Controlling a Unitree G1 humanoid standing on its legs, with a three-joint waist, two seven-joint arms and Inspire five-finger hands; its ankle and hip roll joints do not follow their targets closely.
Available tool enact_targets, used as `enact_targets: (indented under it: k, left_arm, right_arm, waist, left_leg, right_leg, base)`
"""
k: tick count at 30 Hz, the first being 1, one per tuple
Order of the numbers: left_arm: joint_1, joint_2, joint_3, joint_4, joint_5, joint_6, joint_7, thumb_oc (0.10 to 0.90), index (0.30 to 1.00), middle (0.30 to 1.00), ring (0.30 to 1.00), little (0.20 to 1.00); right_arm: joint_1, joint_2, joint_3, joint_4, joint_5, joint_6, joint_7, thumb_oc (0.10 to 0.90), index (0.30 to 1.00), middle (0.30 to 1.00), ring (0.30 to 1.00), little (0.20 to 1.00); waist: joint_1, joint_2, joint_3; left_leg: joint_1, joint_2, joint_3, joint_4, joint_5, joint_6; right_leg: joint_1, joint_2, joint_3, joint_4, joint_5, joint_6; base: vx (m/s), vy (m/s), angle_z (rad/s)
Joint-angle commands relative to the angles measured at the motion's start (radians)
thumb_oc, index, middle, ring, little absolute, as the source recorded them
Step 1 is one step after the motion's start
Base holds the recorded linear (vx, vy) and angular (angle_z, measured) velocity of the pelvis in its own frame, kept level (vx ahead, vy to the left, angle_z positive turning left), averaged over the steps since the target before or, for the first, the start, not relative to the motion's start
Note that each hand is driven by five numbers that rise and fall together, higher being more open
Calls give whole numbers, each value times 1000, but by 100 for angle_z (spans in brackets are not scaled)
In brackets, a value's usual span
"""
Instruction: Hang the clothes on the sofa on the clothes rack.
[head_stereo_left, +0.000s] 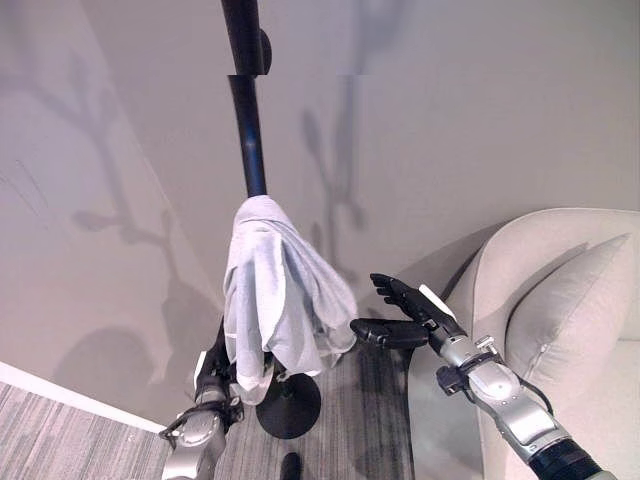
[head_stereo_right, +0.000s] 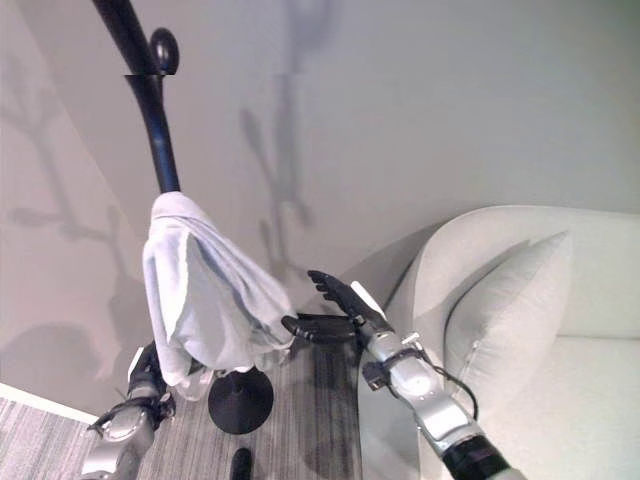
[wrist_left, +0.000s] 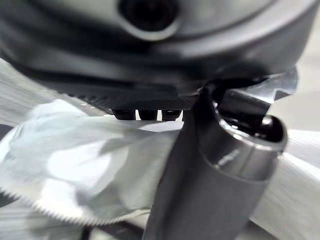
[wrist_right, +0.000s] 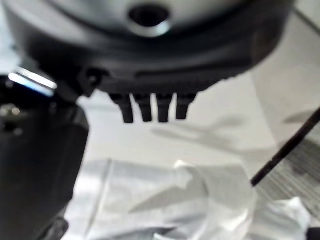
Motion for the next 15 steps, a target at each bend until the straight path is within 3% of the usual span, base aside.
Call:
enact_targets:
  k: [1, 5, 6, 7, 11, 12, 14, 15]
  left_arm:
    - [-59, 54, 45, 14, -7, -122, -68, 800, 900, 900, 900, 900]
    - [-23, 53, 87, 5, -59, -136, -95, 800, 900, 900, 900, 900]
    - [-1, 57, 113, 1, -68, -158, -118, 800, 900, 900, 900, 900]
    - [-1, 58, 112, 1, -68, -158, -118, 800, 900, 900, 900, 900]
    - [-11, 12, 204, 112, -222, -194, -131, 800, 900, 900, 900, 900]
    - [-25, -37, 273, 213, -366, -196, -111, 800, 900, 900, 900, 900]
    - [-26, -79, 333, 347, -476, -181, -97, 800, 900, 900, 900, 900]
    - [-23, -91, 364, 504, -498, -154, -95, 800, 900, 900, 900, 900]
  right_arm:
    - [-3, -59, -60, -114, 49, -128, 78, 800, 900, 900, 900, 900]
    - [38, -97, -119, -149, 68, -135, 101, 800, 900, 900, 900, 900]
    - [83, -68, -175, -133, 160, -136, 128, 800, 900, 900, 900, 900]
    - [84, -68, -176, -133, 160, -136, 129, 800, 900, 900, 900, 900]
    - [168, 230, -296, 47, 529, -117, 170, 800, 900, 900, 900, 900]
    - [186, 366, -339, 157, 714, -131, 165, 800, 900, 900, 900, 900]
    - [203, 485, -396, 257, 885, -145, 149, 800, 900, 900, 900, 900]
    - [221, 558, -431, 383, 996, -132, 134, 800, 900, 900, 900, 900]
  waist:
    - [21, -6, -80]
    - [20, -7, -78]
    - [19, -8, -75]
    - [20, -9, -75]
    - [23, -12, -75]
    - [26, -11, -74]
    - [26, -7, -80]
    - [20, -1, -85]
  left_leg:
    - [60, 58, 26, 4, -151, -36]
    - [60, 60, 31, 4, -152, -37]
    - [59, 60, 29, 4, -152, -37]
    - [59, 60, 29, 4, -152, -37]
    - [60, 59, 22, 4, -154, -37]
    - [67, 58, 15, 4, -159, -36]
    - [71, 56, 8, 4, -164, -36]
    - [77, 54, 5, 4, -167, -36]
  right_leg:
    - [-77, 11, 7, 11, 27, 31]
    - [-79, 9, 4, 17, 24, 34]
    - [-80, 8, 1, 21, 22, 35]
    - [-80, 8, 1, 21, 22, 35]
    - [-78, 6, -10, 27, 12, 33]
    - [-69, 6, -16, 31, 4, 31]
    - [-62, 5, -19, 34, -4, 28]
    - [-60, 4, -24, 41, -9, 27]
  base:
    - [17, 8, -9]
    - [18, 8, -12]
    - [8, 4, -6]
    - [0, 0, 0]
    - [25, -5, 1]
    - [68, -7, 6]
    - [78, 10, 18]
    - [75, 24, 22]
